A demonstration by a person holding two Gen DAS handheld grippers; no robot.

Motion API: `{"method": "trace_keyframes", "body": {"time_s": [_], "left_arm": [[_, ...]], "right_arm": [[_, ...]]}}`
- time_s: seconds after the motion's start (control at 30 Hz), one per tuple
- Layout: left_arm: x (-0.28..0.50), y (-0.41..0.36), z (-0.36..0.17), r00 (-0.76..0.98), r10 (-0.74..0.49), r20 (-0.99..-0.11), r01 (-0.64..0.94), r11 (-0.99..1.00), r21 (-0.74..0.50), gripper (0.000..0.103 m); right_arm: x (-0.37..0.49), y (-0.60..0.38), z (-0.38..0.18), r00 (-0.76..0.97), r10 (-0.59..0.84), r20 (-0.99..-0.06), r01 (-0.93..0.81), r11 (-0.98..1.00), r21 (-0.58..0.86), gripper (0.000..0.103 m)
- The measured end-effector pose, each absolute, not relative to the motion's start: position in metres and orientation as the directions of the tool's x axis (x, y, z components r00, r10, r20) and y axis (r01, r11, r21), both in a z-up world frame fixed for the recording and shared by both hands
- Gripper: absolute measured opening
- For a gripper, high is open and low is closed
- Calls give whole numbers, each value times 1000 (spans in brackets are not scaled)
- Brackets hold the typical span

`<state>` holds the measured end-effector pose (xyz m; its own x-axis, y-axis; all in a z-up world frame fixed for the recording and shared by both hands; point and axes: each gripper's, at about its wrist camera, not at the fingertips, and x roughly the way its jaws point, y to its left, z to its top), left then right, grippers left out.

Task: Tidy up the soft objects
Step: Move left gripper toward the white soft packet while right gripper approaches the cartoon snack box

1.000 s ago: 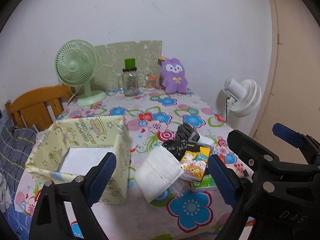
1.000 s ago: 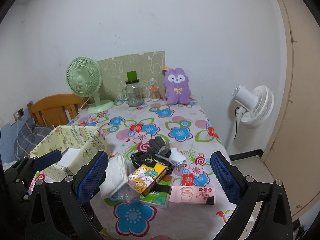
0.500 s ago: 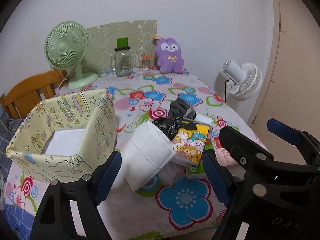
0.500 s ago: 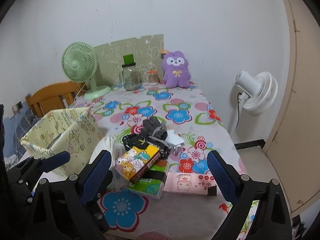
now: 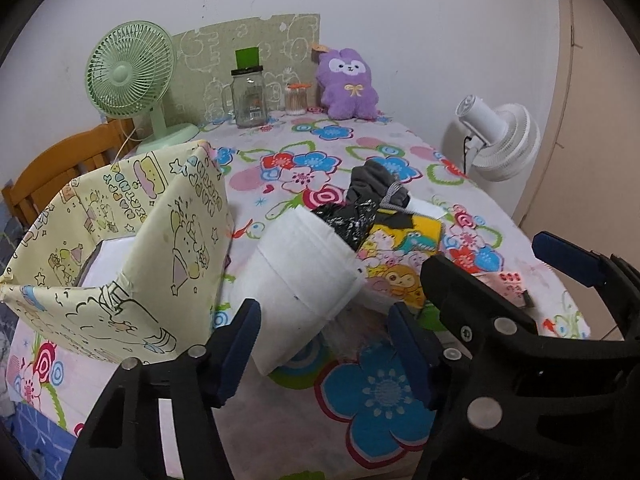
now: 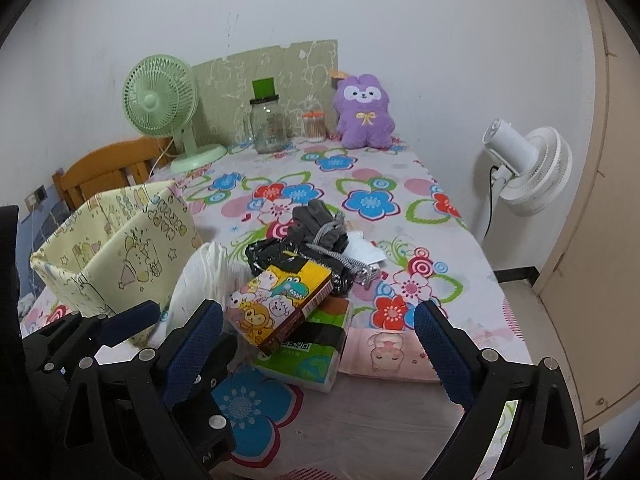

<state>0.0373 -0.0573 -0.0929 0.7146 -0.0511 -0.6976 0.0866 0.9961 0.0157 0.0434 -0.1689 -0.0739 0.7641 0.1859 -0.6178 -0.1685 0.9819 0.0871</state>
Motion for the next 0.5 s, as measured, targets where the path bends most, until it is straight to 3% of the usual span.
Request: {"method": "trace_keyframes", "body": {"time_s": [0.2, 0.5], "left_arm": [[44, -57, -103, 703, -17, -711, 69, 997, 43, 49], [51, -57, -107, 703, 14, -712, 37, 998, 56, 41]], "right_arm": [[53, -164, -83, 739, 202, -643, -185, 978, 95, 98], [67, -157, -94, 709, 221, -670, -203, 973, 106, 98]]}}
